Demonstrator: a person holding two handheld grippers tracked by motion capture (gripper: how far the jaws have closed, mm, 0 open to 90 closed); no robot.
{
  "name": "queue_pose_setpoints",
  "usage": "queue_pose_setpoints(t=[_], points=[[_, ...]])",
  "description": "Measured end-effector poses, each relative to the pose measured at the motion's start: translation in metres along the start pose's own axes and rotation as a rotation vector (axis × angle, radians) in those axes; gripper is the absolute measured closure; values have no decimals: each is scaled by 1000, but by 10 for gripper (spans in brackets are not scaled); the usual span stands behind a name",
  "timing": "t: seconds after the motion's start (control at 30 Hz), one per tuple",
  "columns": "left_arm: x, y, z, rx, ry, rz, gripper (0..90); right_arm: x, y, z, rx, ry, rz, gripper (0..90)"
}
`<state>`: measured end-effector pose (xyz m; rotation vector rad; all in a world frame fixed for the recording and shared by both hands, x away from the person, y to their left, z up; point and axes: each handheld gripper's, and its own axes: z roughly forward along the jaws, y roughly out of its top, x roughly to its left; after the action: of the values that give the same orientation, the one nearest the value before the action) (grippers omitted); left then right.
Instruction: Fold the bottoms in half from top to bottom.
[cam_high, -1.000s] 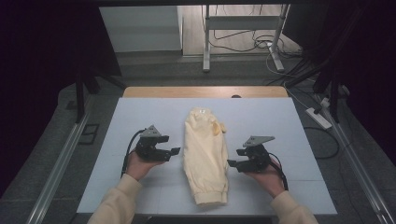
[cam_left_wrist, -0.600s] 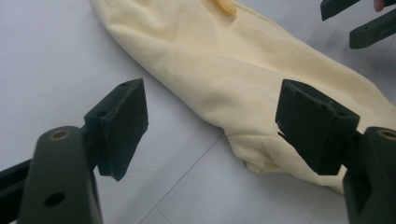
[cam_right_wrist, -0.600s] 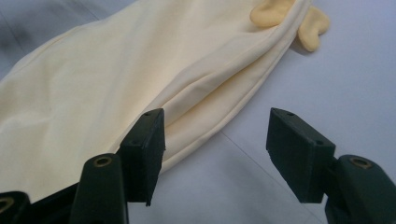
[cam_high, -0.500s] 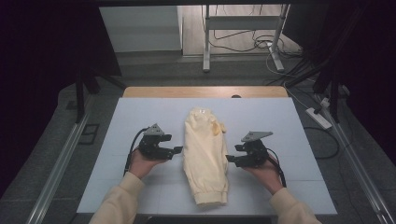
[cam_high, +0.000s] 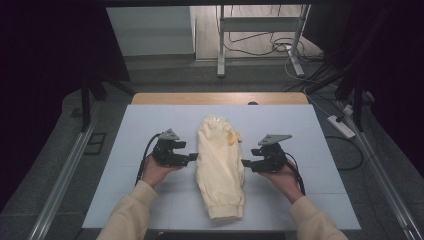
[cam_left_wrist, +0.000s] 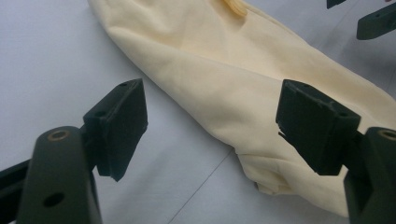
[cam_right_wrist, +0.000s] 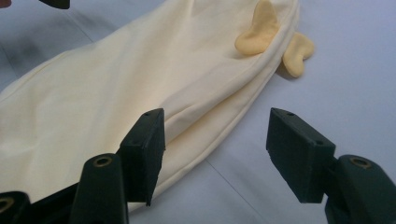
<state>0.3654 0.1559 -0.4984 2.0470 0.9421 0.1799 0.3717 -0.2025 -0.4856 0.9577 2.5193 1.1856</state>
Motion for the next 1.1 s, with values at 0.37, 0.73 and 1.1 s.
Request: queue_pose_setpoints(t=[0.37, 0.73, 1.1], points=[[6, 6, 7, 43, -6, -17, 244, -9, 13, 2, 0, -12, 14, 377], [12, 27, 9, 65, -5, -11, 241, -16, 35, 8, 21, -40, -8, 376], [24, 42, 22, 76, 4, -31, 241, -20, 56, 30, 70, -42, -17, 374]])
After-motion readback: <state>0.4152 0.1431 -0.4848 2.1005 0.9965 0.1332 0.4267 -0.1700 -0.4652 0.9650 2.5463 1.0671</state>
